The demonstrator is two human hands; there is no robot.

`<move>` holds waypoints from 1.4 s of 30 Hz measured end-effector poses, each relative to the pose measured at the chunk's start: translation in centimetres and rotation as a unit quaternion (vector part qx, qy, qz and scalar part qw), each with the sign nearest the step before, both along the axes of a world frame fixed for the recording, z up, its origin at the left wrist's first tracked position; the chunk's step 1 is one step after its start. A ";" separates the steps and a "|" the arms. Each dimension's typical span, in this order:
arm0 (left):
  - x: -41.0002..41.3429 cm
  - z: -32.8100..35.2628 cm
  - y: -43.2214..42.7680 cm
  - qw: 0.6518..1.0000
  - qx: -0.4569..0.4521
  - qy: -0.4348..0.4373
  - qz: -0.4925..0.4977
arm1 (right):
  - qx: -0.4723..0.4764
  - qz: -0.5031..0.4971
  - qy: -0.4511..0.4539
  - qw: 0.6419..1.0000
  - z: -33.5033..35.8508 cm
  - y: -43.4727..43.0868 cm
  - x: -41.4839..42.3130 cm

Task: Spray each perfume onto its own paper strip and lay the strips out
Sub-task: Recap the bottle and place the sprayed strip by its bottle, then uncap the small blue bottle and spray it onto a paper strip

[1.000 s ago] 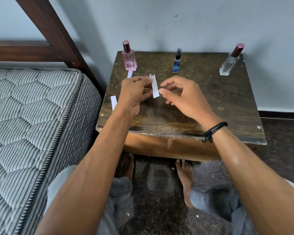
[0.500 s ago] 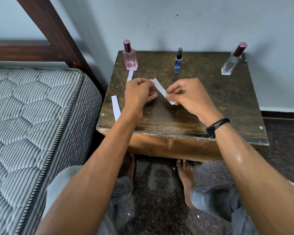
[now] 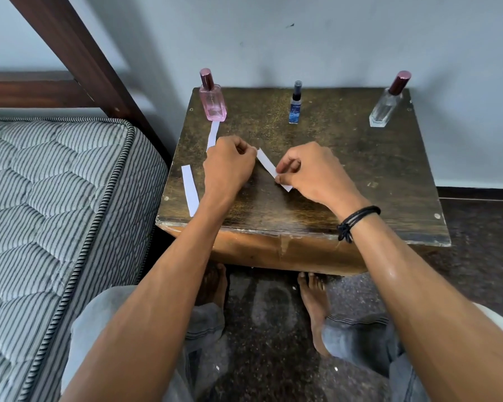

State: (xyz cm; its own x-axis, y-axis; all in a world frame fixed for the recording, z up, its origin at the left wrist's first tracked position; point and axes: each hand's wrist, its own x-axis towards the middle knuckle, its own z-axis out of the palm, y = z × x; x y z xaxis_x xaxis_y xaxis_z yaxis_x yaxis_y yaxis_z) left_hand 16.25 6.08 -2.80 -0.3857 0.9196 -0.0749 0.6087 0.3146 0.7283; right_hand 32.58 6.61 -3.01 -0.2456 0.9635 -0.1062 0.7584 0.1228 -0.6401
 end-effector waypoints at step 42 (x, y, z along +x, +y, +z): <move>-3.0 2.4 -0.4 0.999 0.021 -0.025 -0.004 | 0.087 -0.210 0.077 0.971 -1.0 7.0 -1.8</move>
